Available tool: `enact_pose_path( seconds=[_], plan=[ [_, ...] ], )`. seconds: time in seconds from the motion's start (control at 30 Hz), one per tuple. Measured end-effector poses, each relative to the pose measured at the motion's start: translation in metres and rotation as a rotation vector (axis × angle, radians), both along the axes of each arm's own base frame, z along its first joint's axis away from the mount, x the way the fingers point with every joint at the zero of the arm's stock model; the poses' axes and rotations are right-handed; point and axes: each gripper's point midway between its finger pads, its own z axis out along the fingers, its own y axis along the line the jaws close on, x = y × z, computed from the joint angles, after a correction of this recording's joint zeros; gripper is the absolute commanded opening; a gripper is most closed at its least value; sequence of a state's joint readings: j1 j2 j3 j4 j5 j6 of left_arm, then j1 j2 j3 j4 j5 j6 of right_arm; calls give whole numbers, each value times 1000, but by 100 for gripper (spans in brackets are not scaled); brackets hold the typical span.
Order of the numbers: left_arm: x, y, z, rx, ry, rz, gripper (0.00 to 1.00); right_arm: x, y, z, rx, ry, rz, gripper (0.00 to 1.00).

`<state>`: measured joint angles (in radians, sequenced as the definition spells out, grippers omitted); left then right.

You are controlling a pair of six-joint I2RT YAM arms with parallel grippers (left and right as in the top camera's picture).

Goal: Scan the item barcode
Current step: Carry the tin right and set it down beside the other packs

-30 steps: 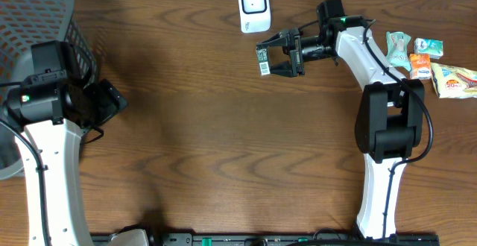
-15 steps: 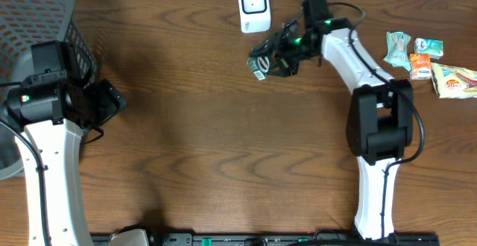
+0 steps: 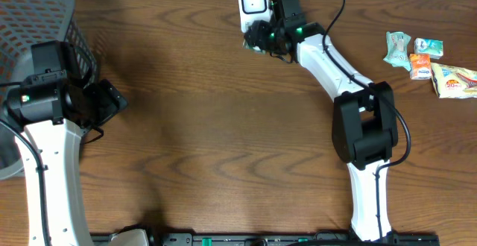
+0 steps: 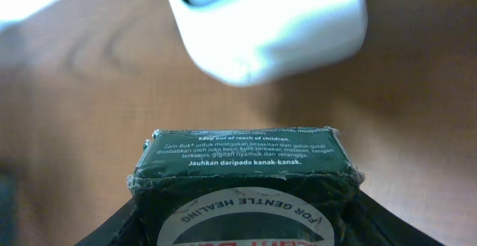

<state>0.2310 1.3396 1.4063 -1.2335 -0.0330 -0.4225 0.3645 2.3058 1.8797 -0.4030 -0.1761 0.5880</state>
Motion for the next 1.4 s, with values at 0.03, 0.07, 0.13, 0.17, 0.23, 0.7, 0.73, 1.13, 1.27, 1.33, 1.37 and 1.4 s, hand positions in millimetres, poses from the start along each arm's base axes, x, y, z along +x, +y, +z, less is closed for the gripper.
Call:
enact_pose_path(
  seconds=[0.03,0.07,0.13,0.17,0.23,0.7,0.73,1.13,1.27,1.33,1.37,1.4],
  plan=[
    [0,0,0,0,0,0,98,7,-2,4,-29,-46,-17,54],
    [0,0,0,0,0,0,98,14,-2,9,-46,-89,-33,54],
    [0,0,0,0,0,1,98,28,-3,23,-88,-189,-62,53],
    [0,0,0,0,0,0,98,36,-3,32,-112,-251,-76,53],
    [0,0,0,0,0,0,98,46,-3,47,-140,-338,-99,53],
    [0,0,0,0,1,1,98,88,-6,153,-199,-863,-194,60],
    [0,0,0,0,1,1,98,90,-5,152,-203,-877,-193,60],
    [0,0,0,0,1,0,98,105,1,71,-247,-870,-171,59],
    [0,0,0,0,1,0,98,105,1,73,-244,-875,-173,58],
    [0,0,0,0,1,0,98,105,1,69,-251,-863,-168,56],
    [0,0,0,0,1,0,98,104,1,67,-256,-854,-165,56],
    [0,0,0,0,1,0,98,104,1,65,-260,-846,-162,56]
  ],
)
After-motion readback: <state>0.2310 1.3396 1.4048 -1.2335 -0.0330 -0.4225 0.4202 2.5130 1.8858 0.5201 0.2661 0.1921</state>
